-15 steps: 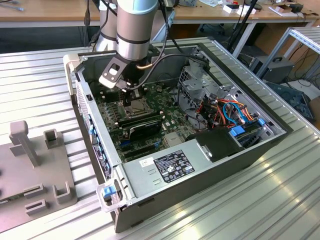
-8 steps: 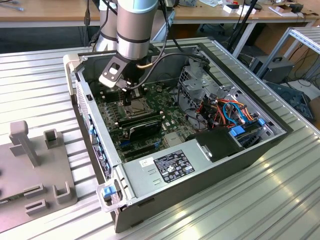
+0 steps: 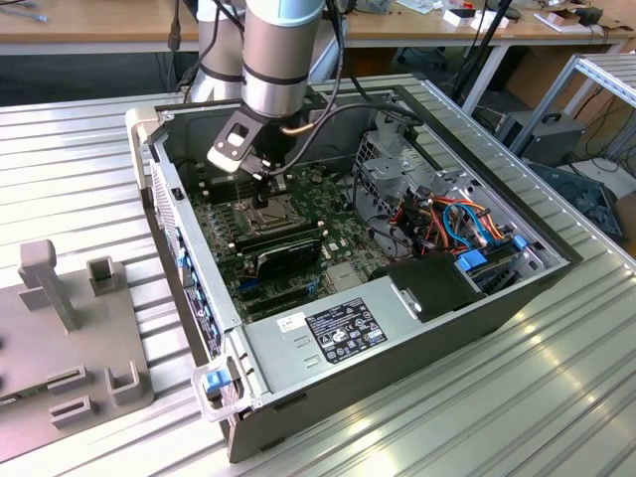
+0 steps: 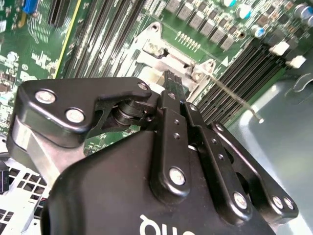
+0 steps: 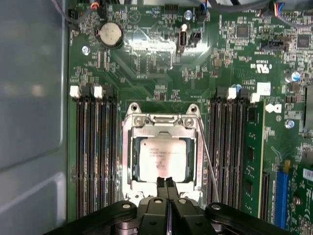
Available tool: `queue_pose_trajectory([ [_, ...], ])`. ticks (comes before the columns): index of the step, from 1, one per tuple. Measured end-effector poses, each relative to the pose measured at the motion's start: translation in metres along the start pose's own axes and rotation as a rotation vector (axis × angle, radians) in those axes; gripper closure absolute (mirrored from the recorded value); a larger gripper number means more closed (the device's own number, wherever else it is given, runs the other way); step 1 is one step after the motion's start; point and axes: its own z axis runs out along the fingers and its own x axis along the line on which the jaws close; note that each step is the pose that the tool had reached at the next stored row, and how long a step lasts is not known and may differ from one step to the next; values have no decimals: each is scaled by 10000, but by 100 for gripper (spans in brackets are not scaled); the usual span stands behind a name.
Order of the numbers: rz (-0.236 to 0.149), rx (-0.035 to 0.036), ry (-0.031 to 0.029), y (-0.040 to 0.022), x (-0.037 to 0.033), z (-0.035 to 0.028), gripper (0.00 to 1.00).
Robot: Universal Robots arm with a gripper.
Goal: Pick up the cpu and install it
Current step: 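Close the cpu cover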
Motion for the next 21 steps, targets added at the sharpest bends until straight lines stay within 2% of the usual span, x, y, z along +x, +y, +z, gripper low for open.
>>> queue_pose_trajectory([
  [6, 1, 0, 0, 136, -2, 1, 89],
  [9, 2, 1, -11, 137, -1, -7, 89],
  [15, 1, 1, -30, 139, -3, -124, 89],
  [21, -4, 0, -31, 138, -3, -126, 89],
])
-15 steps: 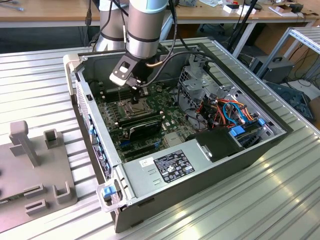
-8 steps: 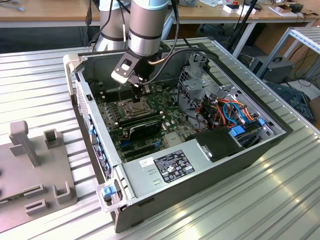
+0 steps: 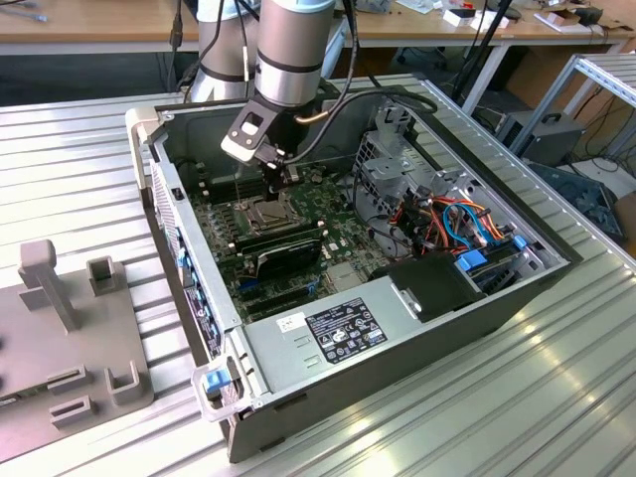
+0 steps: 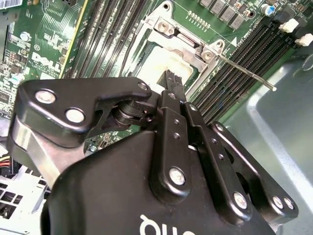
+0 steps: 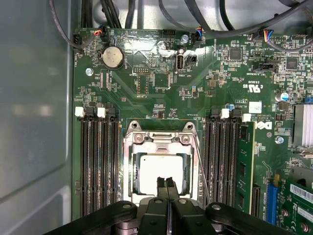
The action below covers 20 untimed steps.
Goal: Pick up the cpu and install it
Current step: 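Close the cpu cover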
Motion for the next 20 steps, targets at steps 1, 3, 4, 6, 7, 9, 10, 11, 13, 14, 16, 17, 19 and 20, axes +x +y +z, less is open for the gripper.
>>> queue_pose_trajectory([
  [1, -34, -1, 1, 0, 0, 0, 89],
  [3, -303, -5, 4, 0, 0, 0, 89],
  [4, -493, -8, 6, 0, 0, 0, 89],
  [6, -858, -13, 9, 0, 0, 0, 89],
  [7, -1103, -17, 11, 0, 0, 0, 89],
  [9, -1560, -24, 16, 0, 0, 1, 89],
  [10, -1740, -27, 18, 0, 0, 2, 89],
  [11, -1920, -31, 21, 0, 0, 3, 89],
  [13, -2318, -36, 24, 0, 0, 4, 89],
  [14, -2525, -40, 27, 0, 0, 4, 89],
  [16, -2885, -45, 30, 0, 0, 5, 89],
  [17, -3080, -49, 32, 0, 0, 6, 89],
  [19, -3441, -54, 36, 0, 0, 7, 89],
  [20, -3751, -59, 39, 0, 0, 7, 89],
])
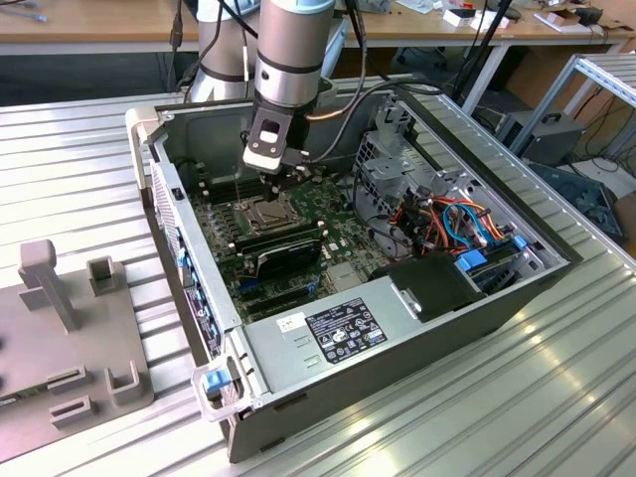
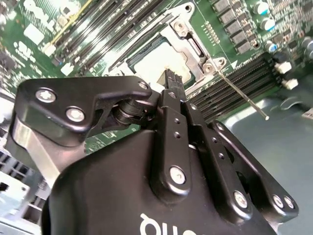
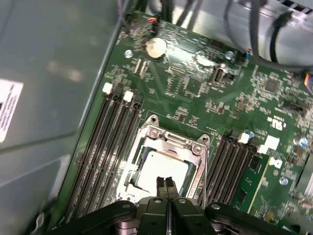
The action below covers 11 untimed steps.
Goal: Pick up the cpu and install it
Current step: 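Close the cpu cover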
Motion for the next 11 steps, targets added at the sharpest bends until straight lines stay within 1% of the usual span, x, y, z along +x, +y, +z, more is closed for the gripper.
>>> queue_pose_trajectory([
  [1, -277, -4, 3, 0, 0, 1, 89],
  [7, -1536, -24, 16, 0, 0, 3, 89],
  [11, -2272, -36, 24, 0, 0, 3, 89],
])
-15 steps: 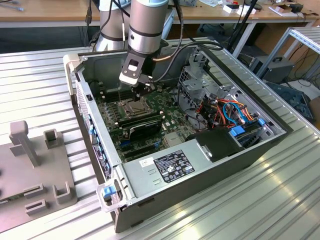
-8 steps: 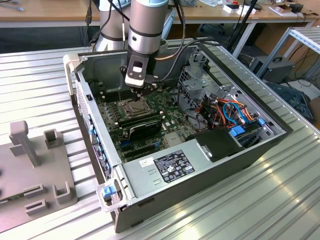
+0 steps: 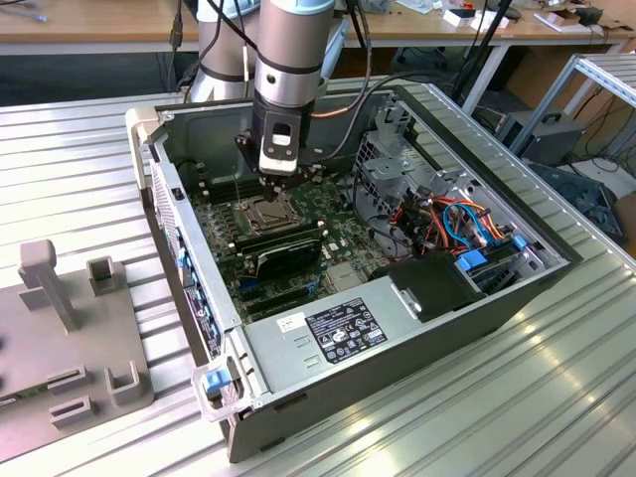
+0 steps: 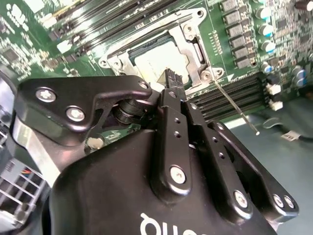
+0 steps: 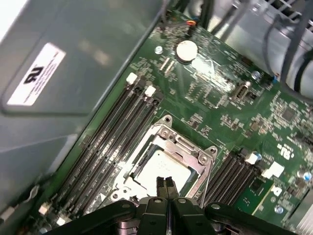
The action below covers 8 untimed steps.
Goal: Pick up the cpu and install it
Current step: 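Close the cpu cover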
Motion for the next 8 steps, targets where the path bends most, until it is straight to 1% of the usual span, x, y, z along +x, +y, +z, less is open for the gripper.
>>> queue_pose_trajectory([
  [1, -184, -3, 2, 0, 0, 0, 89],
  [2, -519, -8, 5, 0, 0, 0, 89],
  [3, -594, -10, 6, 0, 0, 0, 89],
  [8, -614, -10, 6, 0, 0, 0, 89],
])
